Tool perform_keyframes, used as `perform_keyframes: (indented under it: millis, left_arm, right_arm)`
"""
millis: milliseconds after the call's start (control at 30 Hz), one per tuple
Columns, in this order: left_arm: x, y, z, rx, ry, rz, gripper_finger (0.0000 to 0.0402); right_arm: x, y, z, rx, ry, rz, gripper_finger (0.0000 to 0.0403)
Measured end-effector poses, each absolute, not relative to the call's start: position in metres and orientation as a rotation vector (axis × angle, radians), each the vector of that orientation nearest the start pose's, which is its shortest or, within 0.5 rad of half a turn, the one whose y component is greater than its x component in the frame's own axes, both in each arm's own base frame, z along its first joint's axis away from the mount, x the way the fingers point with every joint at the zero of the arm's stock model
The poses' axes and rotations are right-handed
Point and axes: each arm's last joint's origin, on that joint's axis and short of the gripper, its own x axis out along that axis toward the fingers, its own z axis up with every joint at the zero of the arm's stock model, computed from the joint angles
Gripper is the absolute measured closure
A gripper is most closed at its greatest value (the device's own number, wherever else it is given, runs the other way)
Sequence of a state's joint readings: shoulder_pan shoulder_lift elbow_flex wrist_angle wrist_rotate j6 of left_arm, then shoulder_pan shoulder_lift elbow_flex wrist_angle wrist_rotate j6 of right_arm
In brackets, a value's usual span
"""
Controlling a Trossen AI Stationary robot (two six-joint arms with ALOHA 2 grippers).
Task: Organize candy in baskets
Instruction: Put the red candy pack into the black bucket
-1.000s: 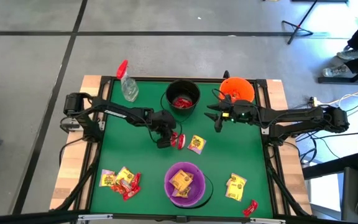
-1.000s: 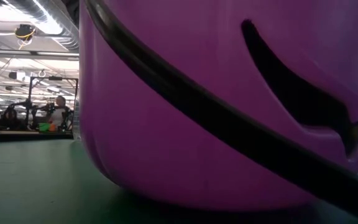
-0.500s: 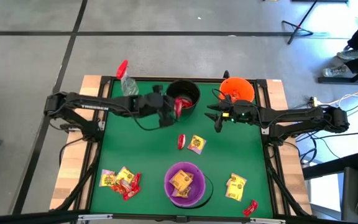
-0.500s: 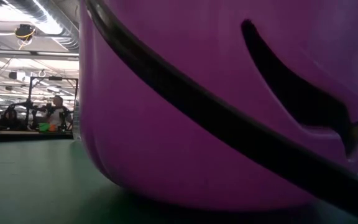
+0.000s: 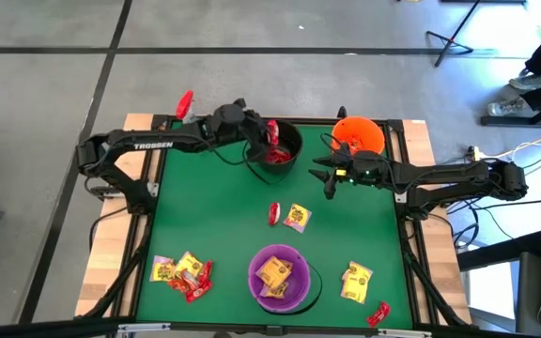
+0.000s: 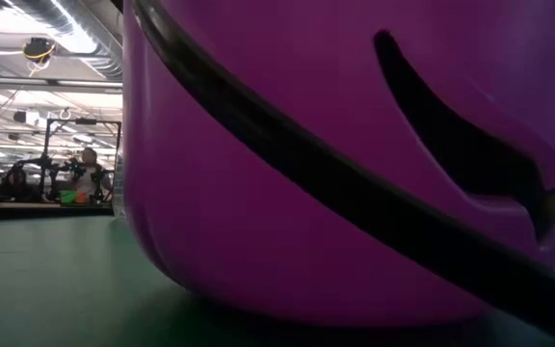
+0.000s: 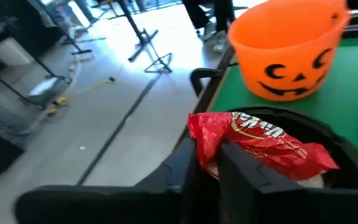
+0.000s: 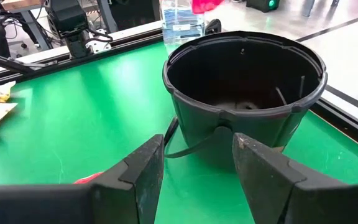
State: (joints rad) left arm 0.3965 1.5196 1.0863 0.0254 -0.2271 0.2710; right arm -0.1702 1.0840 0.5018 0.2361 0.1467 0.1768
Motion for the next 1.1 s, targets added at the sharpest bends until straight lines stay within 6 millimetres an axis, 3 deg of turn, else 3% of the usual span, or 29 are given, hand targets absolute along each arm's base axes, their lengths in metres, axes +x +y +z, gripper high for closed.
perform_keyframes:
  millis: [233,367,533,767,1100]
  left_arm:
    - [0.316,0.131,0.28,0.242,0.498,0.495,0.024]
    - [0.316,0.127,0.283,0.265,0.499,0.542,0.021]
    - [0.306,0.113,0.3,0.284,0.484,0.655,0.0207]
    - [0.294,0.081,0.318,0.225,0.448,0.664,0.0206]
    - [0.288,0.048,0.308,0.145,0.555,0.623,0.0209]
  right_arm:
    - [0.221,-0.043,0.22,0.174,0.316,-0.362,0.0214]
    - [0.221,-0.043,0.22,0.173,0.315,-0.369,0.0214]
    - [0.221,-0.044,0.221,0.166,0.298,-0.408,0.0214]
    - [0.223,-0.045,0.23,0.139,0.206,-0.411,0.0214]
    - [0.224,-0.045,0.232,0.125,0.191,-0.407,0.0214]
